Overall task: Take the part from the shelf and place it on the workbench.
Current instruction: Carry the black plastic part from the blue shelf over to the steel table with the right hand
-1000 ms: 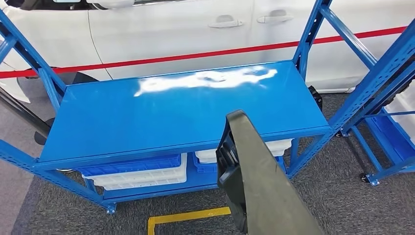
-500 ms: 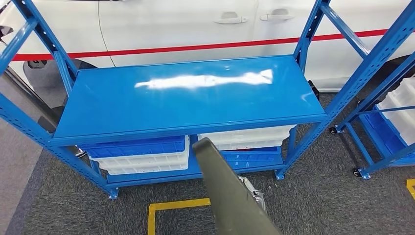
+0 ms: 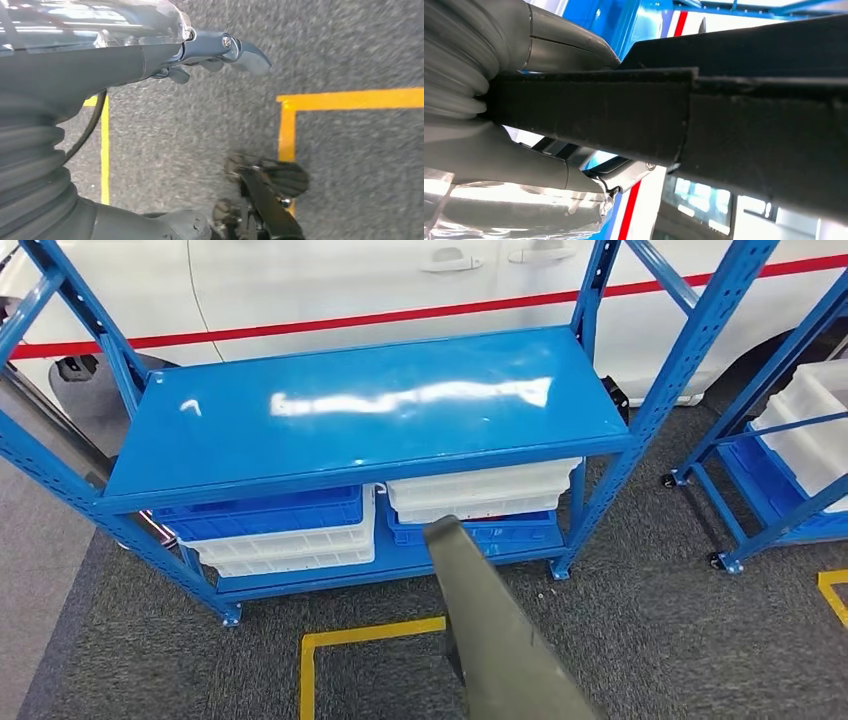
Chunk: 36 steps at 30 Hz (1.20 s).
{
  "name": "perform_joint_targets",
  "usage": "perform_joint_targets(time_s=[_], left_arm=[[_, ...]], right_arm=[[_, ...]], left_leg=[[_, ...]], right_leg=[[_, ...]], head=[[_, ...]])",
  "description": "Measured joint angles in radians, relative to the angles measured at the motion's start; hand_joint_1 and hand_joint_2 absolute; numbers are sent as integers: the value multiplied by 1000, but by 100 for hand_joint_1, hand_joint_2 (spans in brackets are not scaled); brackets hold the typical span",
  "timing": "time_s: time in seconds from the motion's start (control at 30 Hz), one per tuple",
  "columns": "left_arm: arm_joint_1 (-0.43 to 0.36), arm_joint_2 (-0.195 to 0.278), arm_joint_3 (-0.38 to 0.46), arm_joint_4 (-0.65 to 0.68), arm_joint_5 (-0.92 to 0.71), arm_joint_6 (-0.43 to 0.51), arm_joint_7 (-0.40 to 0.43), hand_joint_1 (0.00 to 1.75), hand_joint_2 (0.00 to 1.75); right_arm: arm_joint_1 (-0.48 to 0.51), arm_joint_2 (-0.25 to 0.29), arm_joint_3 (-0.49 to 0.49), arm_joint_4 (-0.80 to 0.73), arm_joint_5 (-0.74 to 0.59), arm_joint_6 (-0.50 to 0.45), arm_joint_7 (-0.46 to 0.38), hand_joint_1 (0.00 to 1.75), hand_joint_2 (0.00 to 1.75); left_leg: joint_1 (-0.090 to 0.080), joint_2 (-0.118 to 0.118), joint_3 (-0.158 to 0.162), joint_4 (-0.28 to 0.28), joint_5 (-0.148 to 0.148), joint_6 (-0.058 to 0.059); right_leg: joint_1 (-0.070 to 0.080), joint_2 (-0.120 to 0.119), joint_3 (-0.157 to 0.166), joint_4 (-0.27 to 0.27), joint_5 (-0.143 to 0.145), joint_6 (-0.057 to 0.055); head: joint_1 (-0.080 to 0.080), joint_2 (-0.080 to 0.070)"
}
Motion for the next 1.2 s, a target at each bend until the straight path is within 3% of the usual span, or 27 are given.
perform_joint_targets(time_s=[0.03, 0.07, 0.1, 0.13, 0.17, 0.2, 0.27, 0.3, 0.37, 0.4, 0.47, 0.53, 0.57, 0.6, 0.63, 0.7, 0.73, 0.8, 0.9, 0.93, 0.97, 1.03, 1.07, 1.1, 1.13, 1.2], left_arm=[[0, -1, 1, 0, 0, 0, 0, 0, 175], [-1, -2, 2, 0, 1, 0, 0, 0, 175], [-1, -2, 3, 0, 2, 0, 0, 0, 175], [-1, -2, 4, 0, 2, 0, 0, 0, 175], [-1, -2, 5, 0, 3, 0, 0, 0, 175], [-3, -1, 6, -1, 3, 0, 0, 0, 175], [-6, -1, 7, -2, 2, 0, 0, 0, 175], [-7, 0, 8, -2, 2, -1, 0, 0, 175], [-7, -1, 11, -2, -1, -1, -1, 0, 175], [-7, -1, 13, -2, -3, -1, -1, 0, 175], [-7, -2, 16, -2, -6, -1, -1, 0, 175], [-7, -2, 20, -2, -7, -2, -2, 0, 175], [-7, -2, 21, -2, -7, -3, -2, 0, 175], [-7, -2, 23, -2, -8, -3, -3, 0, 175], [-7, -2, 23, -2, -8, -3, -3, 0, 175], [-6, -3, 24, -2, -8, -3, -3, 0, 175], [-6, -3, 24, -2, -8, -3, -3, 0, 175], [-7, -4, 24, -2, -8, -3, -3, 0, 175], [-4, -4, 25, -2, -8, -3, -3, 0, 175], [-3, -3, 26, -2, -8, -3, -3, 0, 175], [-1, -3, 27, -2, -8, -3, -3, 0, 175], [-1, -4, 27, -2, -9, -4, -3, 0, 175], [-1, -5, 27, -2, -10, -4, -3, 0, 175], [-1, -5, 27, -2, -12, -4, -3, 0, 175], [-1, -5, 27, -2, -13, -6, -3, 0, 175], [-2, -4, 27, -2, -15, -10, -4, 0, 175]], right_arm=[[3, 0, -1, -2, -2, -1, 0, 175, 175], [5, 0, -2, -4, -3, -1, 0, 175, 175], [6, 0, -2, -5, -4, 0, 0, 175, 175], [7, 0, -3, -5, -4, 1, 0, 175, 175], [8, 0, -3, -6, -5, 1, 1, 175, 175], [9, 0, -3, -8, -6, 2, 1, 175, 175], [10, 0, -3, -13, -8, 5, 4, 175, 175], [11, 0, -3, -15, -9, 6, 5, 175, 175], [12, 0, -3, -19, -11, 9, 8, 175, 175], [13, -1, -3, -20, -12, 10, 9, 175, 175], [15, -2, -4, -23, -13, 11, 11, 175, 175], [16, -4, -4, -24, -13, 11, 13, 175, 175], [16, -4, -4, -24, -14, 11, 14, 175, 175], [16, -5, -4, -24, -14, 11, 14, 175, 175], [16, -5, -4, -24, -14, 11, 14, 175, 175], [16, -5, -4, -25, -14, 11, 14, 175, 175], [16, -5, -4, -25, -14, 11, 14, 175, 175], [17, -5, -3, -28, -15, 11, 15, 175, 175], [18, -5, -3, -30, -15, 12, 15, 175, 175], [19, -5, -3, -30, -15, 12, 15, 175, 175], [19, -5, -3, -30, -15, 13, 15, 175, 175], [19, -5, -3, -30, -18, 13, 15, 175, 175], [20, -5, -2, -30, -21, 14, 15, 175, 175], [20, -5, -2, -30, -25, 15, 15, 175, 175], [20, -5, -2, -30, -31, 17, 15, 175, 175], [20, -5, -2, -30, -43, 24, 16, 175, 175]], left_leg=[[0, 0, -10, 62, -35, -1], [0, 0, -10, 106, -45, -2], [-1, 0, 3, 120, -33, 0], [-2, 0, 34, 98, -4, 4], [-4, 0, 83, 41, 25, 10], [-7, -1, 138, -36, 36, 19], [-14, -1, 222, -167, 27, 32], [-18, -1, 235, -196, 18, 37], [-19, 1, 229, -207, 33, 45], [-17, 3, 222, -211, 45, 50], [-12, 7, 198, -218, 73, 62], [-13, 9, 166, -215, 96, 67], [-14, 10, 150, -212, 106, 66], [-14, 11, 133, -208, 117, 64], [-13, 11, 115, -202, 127, 61], [-12, 10, 82, -185, 142, 53], [-13, 10, 68, -176, 147, 48], [-14, 8, 53, -163, 160, 37], [-10, 5, 39, -156, 169, 19], [-8, 4, 30, -137, 143, 14], [-6, 2, 17, -99, 100, 10], [-4, 2, -10, 19, -5, 4], [-4, 2, -16, 75, -34, 1], [-3, 2, -10, 108, -37, 0], [-3, 2, 11, 110, -17, 1], [-4, 1, 97, 19, 39, 6]], right_leg=[[3, 0, -14, 1, 11, -2], [6, 0, -30, 3, 22, -2], [8, 0, -45, 6, 32, -2], [10, 0, -60, 10, 41, -1], [11, 0, -73, 15, 49, 0], [13, 0, -84, 20, 56, 3], [13, -2, -95, 26, 70, 12], [12, -3, -96, 25, 78, 18], [8, -4, -98, 22, 91, 31], [6, -2, -103, 30, 80, 37], [4, 3, -125, 90, 2, 49], [0, 5, -152, 211, -95, 57], [-3, 4, -158, 264, -114, 61], [-5, 4, -154, 297, -108, 64], [-7, 4, -132, 293, -80, 66], [-10, 4, -41, 190, -35, 66], [-9, 5, 13, 113, -35, 62], [-5, 6, 74, 12, -60, 50], [-2, 2, 62, -3, -46, 23], [-3, 0, 52, -4, -35, 14], [-4, -2, 39, -6, -23, 6], [-1, -3, 9, -5, 1, -1], [1, -4, -8, -3, 13, -2], [2, -4, -25, 0, 24, -1], [3, -5, -43, 4, 35, 0], [3, -5, -74, 14, 53, 4]], head=[[0, 0], [0, 0], [0, 0], [0, 0], [0, 0], [0, 0], [0, 0], [-1, 0], [-3, 0], [-4, 0], [0, 0], [4, 0], [4, 0], [4, 0], [5, 0], [5, 0], [4, 0], [4, 0], [5, 0], [4, 0], [3, 0], [0, 0], [0, 0], [0, 0], [0, 0], [-1, 0]])
